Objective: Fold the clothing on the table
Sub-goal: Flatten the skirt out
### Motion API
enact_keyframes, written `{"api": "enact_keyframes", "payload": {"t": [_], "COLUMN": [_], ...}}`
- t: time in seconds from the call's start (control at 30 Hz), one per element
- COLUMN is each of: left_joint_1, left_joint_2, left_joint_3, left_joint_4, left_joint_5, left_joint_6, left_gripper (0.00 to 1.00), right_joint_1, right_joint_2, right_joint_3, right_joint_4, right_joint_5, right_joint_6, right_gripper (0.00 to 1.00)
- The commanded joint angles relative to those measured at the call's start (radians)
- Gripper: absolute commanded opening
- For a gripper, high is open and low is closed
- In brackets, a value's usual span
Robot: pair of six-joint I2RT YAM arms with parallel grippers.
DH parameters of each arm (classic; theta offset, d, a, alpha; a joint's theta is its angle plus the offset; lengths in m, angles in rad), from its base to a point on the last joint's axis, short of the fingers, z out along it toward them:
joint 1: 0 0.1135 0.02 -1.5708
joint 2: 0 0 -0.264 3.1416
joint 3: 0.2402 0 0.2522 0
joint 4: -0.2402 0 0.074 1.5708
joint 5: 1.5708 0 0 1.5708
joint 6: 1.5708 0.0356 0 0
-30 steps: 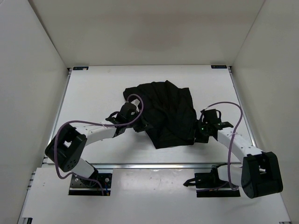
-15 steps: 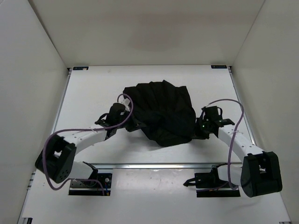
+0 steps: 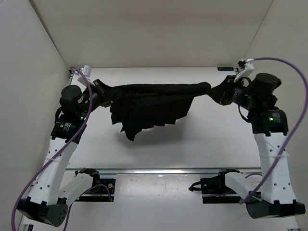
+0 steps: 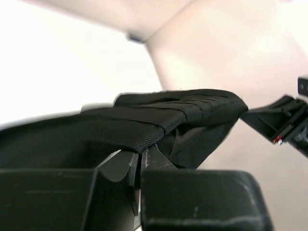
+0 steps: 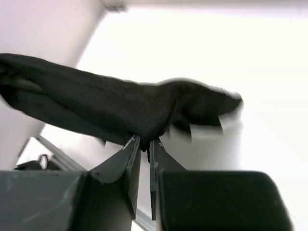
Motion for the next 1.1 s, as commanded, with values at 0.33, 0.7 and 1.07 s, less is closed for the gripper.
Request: {"api": "enact_keyframes", "payload": {"t": [0.33,0.7,1.07], "left_joint_1": [0.066,0.115,0.146], "left_joint_2": [0.302,0.632,0.45], "left_joint_3": [0.14,0.847,-0.224], "left_joint_4": [-0.046,-0.386,0.087], "left_joint_5": [0.15,0.052,0.1], "left_joint_6": [0.122,0.33,0.197], "left_gripper": [0.0,0.0,0.65], "right_joint_1": [0.117,0.134,0.174], "right_joint_2": [0.278,0.47,0.377], "right_joint_3": [0.276,0.538,-0.386], "right_joint_4": [0.076,0.041,0.48], "right_joint_5": [-0.089,-0.015,-0.066], "right_joint_6": [0.022,-0.019,0.197], "right_gripper": [0.0,0.0,0.04]}}
